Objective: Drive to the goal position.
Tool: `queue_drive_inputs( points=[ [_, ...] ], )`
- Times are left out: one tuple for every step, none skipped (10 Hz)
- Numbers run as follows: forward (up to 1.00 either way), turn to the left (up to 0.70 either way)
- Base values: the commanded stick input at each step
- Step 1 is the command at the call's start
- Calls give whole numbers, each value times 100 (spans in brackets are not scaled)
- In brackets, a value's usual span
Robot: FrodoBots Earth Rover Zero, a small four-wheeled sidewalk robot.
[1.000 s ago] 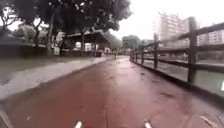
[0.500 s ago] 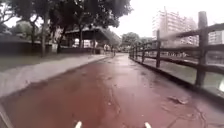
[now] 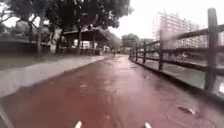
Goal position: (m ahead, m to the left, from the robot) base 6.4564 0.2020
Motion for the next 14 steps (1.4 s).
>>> queue_drive_inputs(
  points=[
    [50,0],
    [50,0],
    [50,0],
    [50,0],
    [50,0],
    [50,0],
    [50,10],
    [50,47],
    [50,17],
    [50,0],
    [50,0],
    [50,0],
    [50,0],
    [50,0]
  ],
)
